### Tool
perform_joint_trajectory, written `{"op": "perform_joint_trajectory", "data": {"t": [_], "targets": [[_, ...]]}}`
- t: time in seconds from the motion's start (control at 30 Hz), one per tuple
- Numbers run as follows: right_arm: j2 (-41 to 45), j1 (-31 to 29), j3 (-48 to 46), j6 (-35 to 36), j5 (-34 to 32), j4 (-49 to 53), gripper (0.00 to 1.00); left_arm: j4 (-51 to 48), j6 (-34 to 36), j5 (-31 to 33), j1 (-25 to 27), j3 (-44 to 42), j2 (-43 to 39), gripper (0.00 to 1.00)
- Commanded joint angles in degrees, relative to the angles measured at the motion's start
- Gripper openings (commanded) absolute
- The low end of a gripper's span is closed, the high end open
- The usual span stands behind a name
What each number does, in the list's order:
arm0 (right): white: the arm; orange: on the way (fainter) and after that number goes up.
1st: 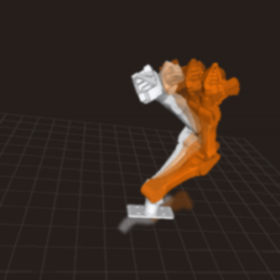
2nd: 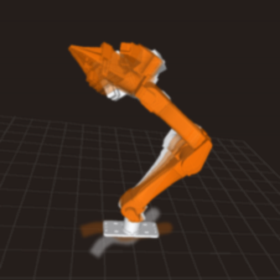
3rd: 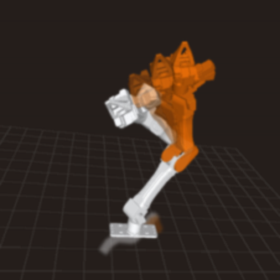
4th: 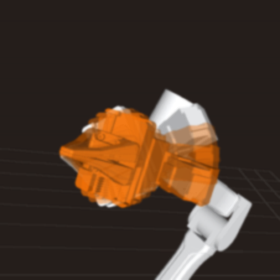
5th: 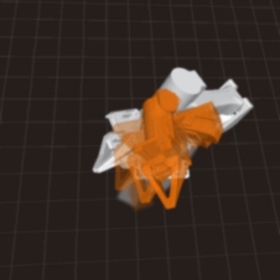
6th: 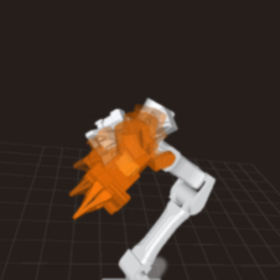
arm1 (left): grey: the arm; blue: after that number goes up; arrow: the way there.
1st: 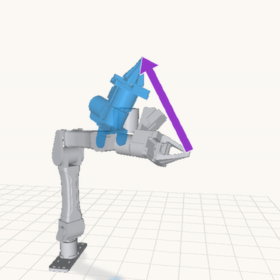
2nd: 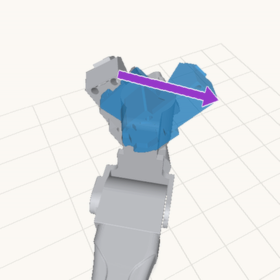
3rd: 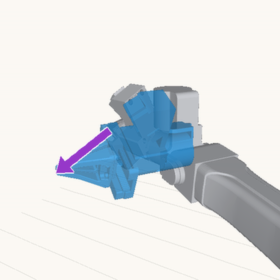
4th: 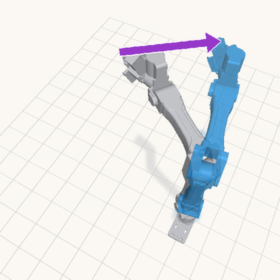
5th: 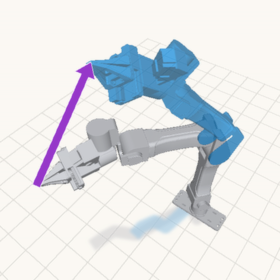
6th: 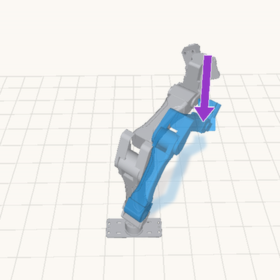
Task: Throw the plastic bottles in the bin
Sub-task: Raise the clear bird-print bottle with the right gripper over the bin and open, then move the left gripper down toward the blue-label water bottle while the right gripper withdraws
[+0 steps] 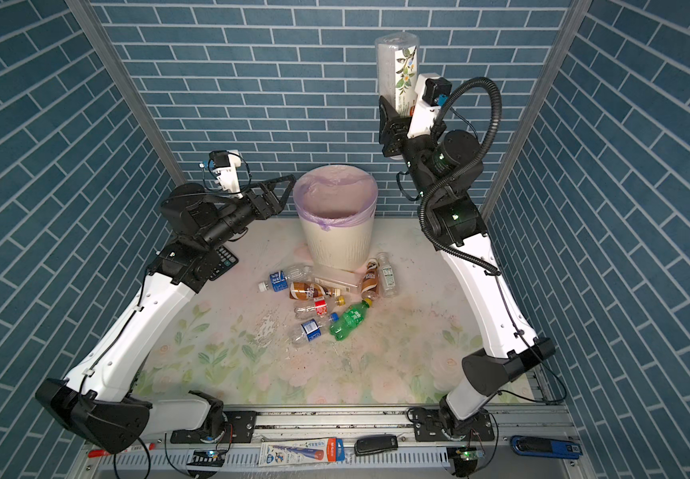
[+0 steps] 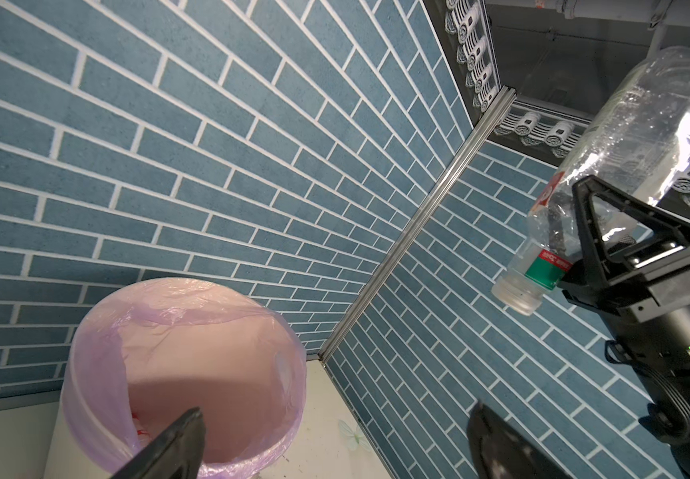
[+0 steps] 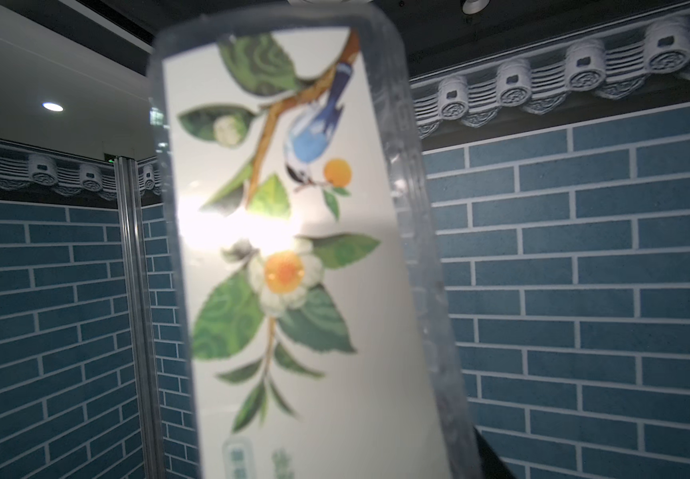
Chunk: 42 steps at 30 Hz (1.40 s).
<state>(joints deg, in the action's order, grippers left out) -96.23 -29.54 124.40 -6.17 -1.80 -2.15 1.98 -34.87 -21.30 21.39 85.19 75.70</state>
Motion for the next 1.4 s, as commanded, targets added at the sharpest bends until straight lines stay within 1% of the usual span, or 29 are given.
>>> {"op": "perform_joint_trajectory", "data": {"t": [0.0,0.03,0.07,0.1,0.13,0.17,0.23,0.3,0.53,0.83,1.0,1.17,1.27,1.37], "targets": [[-10.6,0.0,4.7,-7.3,3.1,10.5,0.45,0.1,1.6,-0.4,0.2,-0.2,-0.1,0.99],[-13.1,-0.1,7.2,-8.9,4.8,13.3,0.51,-0.2,1.7,-0.3,0.2,-0.1,0.0,0.99],[-15.6,-0.2,10.4,-10.1,6.5,16.4,0.64,-0.6,1.9,-0.3,0.2,-0.1,0.0,0.99],[-17.4,-0.6,13.0,-10.5,8.6,18.5,0.81,-1.1,2.1,-0.1,0.2,0.0,0.0,0.99],[-18.5,-1.0,15.0,-10.3,9.0,20.0,0.94,-1.4,2.2,0.0,0.2,0.0,0.0,0.99],[-19.3,-1.5,16.8,-9.5,9.2,21.1,0.99,-1.8,2.4,0.1,0.2,-0.1,0.1,0.99],[-19.0,-2.3,18.0,-7.7,8.4,21.6,0.99,-2.0,2.4,0.1,0.2,-0.3,0.0,0.99],[-17.5,-2.4,17.2,-7.3,7.4,21.0,0.99,-2.0,2.4,0.2,0.2,-0.6,0.0,0.99],[-11.7,-2.4,9.9,-6.7,5.4,17.6,0.99,-2.0,1.7,0.1,0.2,-0.7,0.5,0.99],[-7.3,-2.4,3.9,-5.9,4.5,16.2,0.99,-4.6,1.5,1.2,0.4,-1.1,-0.2,0.99],[-3.0,-2.3,-3.0,-4.5,3.5,15.4,0.99,-12.4,3.5,4.6,0.5,0.8,0.0,0.99],[3.1,-2.2,-12.3,-2.3,2.0,14.4,0.99,-26.1,8.4,10.3,0.6,5.3,2.2,0.99],[6.7,-2.2,-17.9,-1.2,1.0,14.2,0.99,-30.4,10.4,14.8,0.6,4.7,2.2,0.99],[10.1,-2.2,-23.4,-1.0,0.6,13.6,0.99,-33.3,12.4,17.0,0.5,3.6,1.8,0.99]]}}
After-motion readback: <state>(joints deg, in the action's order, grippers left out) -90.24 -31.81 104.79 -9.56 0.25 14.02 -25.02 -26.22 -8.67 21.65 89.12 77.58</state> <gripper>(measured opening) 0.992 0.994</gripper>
